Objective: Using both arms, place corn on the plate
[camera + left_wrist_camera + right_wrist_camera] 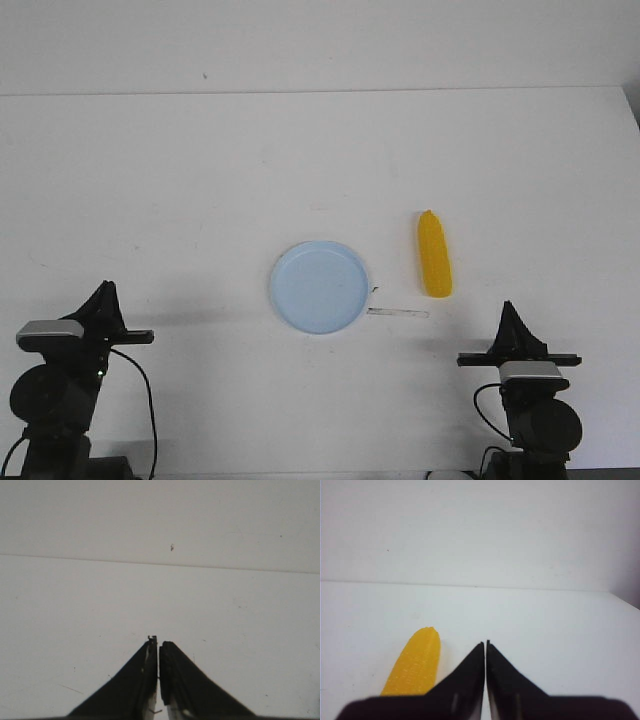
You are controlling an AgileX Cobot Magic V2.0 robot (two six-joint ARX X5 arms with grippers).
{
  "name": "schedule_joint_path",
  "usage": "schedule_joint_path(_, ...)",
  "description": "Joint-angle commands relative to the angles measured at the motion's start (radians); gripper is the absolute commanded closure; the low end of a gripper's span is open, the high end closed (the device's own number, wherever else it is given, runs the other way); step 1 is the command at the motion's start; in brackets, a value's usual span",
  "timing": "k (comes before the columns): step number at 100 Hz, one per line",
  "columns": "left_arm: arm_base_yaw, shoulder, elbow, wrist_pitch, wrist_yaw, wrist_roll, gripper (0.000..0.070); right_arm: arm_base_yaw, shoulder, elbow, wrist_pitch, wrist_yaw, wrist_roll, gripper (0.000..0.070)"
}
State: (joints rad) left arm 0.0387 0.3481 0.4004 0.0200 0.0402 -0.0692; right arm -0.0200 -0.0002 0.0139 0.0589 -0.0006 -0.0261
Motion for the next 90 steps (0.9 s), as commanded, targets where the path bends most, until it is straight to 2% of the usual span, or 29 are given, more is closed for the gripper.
schedule_joint_path(1,-0.001,-0.038,0.008,-0.015,0.0,0.009,0.0699,0.001,0.002,-0.001,0.013,0.0,0.003,0.0693)
schedule_joint_path(13,0.0,-0.106,0.008,-0.026,-0.027,0.009,0.0699,0.001,0.002,-0.001,0.013,0.0,0.003,0.0692)
schedule_joint_path(40,0.0,-0.186,0.008,-0.027,-0.026,0.008,0.0697,0.001,0.002,-0.001,0.013,0.0,0.003,0.0692)
schedule_joint_path(90,0.0,-0.196,0.008,-0.026,-0.026,0.008,0.0697,0.001,0.002,-0.001,0.013,0.0,0.003,0.0692)
